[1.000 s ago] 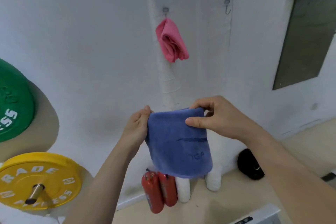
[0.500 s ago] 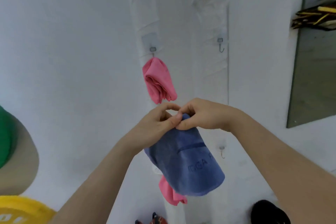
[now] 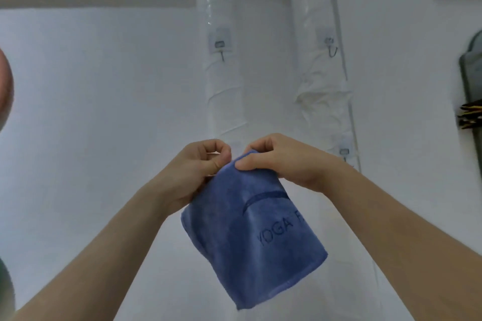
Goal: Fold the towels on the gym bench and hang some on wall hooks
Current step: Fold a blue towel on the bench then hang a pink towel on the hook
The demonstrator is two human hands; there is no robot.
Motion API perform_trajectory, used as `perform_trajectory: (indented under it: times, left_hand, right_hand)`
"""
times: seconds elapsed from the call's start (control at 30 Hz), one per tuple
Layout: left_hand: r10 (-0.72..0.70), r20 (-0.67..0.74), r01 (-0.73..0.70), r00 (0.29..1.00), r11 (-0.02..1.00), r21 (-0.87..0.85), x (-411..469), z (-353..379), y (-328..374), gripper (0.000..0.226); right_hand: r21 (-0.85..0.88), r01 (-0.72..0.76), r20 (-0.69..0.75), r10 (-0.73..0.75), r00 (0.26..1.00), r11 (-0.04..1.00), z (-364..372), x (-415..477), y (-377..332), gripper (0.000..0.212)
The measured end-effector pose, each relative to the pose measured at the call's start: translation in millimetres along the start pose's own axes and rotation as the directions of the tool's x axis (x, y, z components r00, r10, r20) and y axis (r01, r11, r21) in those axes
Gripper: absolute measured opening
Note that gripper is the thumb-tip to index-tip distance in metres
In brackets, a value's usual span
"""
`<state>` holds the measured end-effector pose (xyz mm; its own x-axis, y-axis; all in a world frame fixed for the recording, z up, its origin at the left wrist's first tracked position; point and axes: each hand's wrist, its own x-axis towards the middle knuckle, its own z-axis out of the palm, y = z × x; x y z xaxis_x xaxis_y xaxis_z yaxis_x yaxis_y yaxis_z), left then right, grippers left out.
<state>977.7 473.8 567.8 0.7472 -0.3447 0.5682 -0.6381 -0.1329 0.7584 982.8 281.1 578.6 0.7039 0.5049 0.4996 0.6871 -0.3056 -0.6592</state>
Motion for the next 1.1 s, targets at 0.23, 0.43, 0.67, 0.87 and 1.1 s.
perform_trajectory:
  times: [0.23,0.43,0.67,0.87,1.1]
  left_hand:
    - [0.155,0.052,-0.156,0.987,0.987,0.024,80,-44,10,0.030]
    - [0.389,-0.099,-0.398,0.916,0.912,-0.102,158,-78,26,0.014]
    - [0.575,-0.233,-0.549,0.784,0.818,0.172,237,-111,48,0.036]
    - [0.660,-0.318,-0.541,0.681,0.746,0.389,282,-134,52,0.037]
    - [0.810,-0.277,-0.398,0.516,0.514,0.760,289,-127,17,0.033]
  right_hand:
    - [-0.037,0.079,-0.222,-0.085,0.971,0.996,-32,90,-12,0.028]
    - [0.070,0.160,-0.234,-0.140,0.962,0.985,-63,157,-29,0.041]
    - [0.135,0.273,-0.363,-0.209,0.908,0.952,-107,215,-42,0.022]
    - [-0.200,0.329,-0.653,-0.376,0.657,0.923,-113,283,-49,0.010]
    - [-0.277,0.334,-0.678,-0.429,0.597,0.901,-105,289,-14,0.018]
